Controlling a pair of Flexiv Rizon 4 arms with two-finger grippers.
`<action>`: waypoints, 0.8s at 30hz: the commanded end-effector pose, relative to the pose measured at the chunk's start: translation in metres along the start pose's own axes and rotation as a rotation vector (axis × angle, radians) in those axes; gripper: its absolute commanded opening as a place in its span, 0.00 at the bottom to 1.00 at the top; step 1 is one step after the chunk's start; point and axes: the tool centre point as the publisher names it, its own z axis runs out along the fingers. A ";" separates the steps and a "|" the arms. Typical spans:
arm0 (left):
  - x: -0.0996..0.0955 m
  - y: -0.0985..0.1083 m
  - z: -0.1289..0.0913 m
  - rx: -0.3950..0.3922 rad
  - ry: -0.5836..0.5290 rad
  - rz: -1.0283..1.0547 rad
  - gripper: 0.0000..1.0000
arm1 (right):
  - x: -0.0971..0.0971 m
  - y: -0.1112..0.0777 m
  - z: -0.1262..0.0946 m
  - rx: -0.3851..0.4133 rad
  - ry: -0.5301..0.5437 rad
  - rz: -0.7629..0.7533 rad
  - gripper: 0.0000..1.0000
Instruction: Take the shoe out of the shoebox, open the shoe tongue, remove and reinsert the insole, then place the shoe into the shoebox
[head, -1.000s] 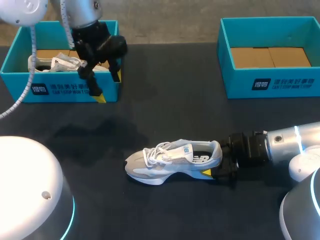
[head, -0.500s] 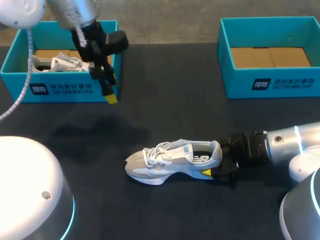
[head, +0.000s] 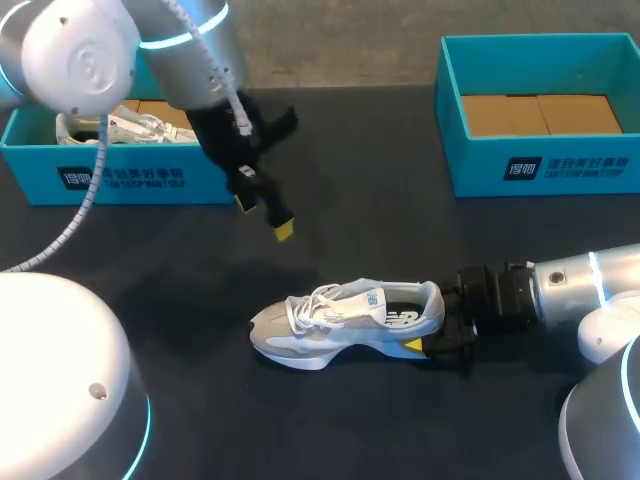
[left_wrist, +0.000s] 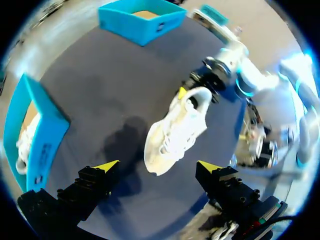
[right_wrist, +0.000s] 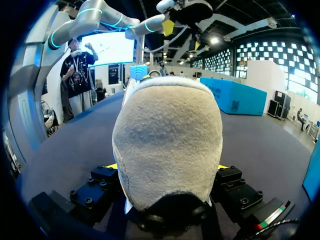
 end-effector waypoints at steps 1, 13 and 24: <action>0.003 0.007 0.000 0.050 -0.063 -0.249 1.00 | 0.002 0.001 0.000 0.003 -0.002 0.000 0.00; 0.028 0.000 0.027 -0.042 -0.040 -0.402 1.00 | 0.002 0.001 0.000 0.003 -0.002 0.000 0.00; 0.071 -0.013 0.056 -0.141 -0.067 -0.562 1.00 | 0.002 0.001 0.000 0.003 -0.002 0.000 0.00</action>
